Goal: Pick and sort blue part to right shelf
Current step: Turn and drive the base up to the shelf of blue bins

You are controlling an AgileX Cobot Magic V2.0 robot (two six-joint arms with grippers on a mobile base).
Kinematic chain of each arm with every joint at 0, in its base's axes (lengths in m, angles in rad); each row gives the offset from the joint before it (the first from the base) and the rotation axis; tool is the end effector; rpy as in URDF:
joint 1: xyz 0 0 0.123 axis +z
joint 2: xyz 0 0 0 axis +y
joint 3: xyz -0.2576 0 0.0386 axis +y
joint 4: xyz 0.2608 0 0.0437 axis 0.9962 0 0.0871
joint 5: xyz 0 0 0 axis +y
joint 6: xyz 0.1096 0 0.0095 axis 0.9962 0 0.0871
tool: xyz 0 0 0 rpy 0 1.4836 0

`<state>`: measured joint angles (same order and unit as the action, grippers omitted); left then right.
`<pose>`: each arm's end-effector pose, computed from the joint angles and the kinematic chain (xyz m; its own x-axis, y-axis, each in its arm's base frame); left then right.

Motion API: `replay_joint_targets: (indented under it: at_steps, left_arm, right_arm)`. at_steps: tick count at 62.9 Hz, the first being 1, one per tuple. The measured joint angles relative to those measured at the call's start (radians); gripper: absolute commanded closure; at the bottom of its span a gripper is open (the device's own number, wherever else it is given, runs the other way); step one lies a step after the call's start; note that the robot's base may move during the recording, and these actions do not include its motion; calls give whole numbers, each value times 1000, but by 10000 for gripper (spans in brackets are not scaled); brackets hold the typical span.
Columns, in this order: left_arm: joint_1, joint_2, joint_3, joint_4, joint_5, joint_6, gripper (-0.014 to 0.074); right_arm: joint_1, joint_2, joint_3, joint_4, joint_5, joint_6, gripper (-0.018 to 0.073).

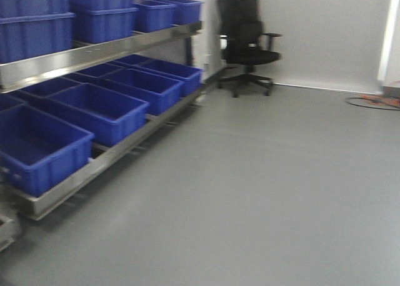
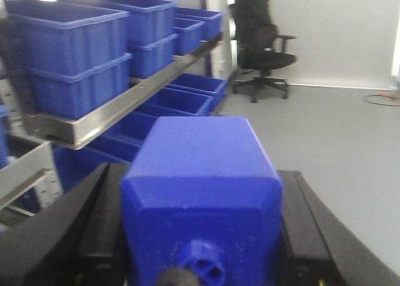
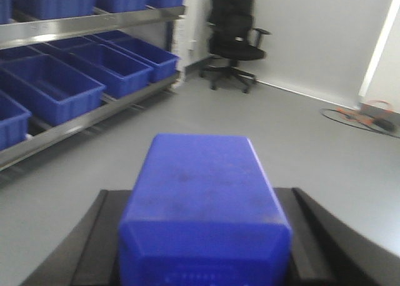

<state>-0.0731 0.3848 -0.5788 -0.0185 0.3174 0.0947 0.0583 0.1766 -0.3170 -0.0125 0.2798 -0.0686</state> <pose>0.1327 -0.0104 0.3446 -0.0299 0.0794 -0.9964 0.0813 0.9937 0.0768 0.1150 0.0063 0.2802 -0.0475 -0.0834 -0.9954 -0.0588 0.9950 -0.0806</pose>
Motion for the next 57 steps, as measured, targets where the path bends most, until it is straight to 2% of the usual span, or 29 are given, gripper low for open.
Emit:
replay_joint_targets:
  at_steps: [57]
  left_arm:
    - [0, 0, 0, 0, 0, 0, 389]
  right_arm:
    - [0, 0, 0, 0, 0, 0, 162]
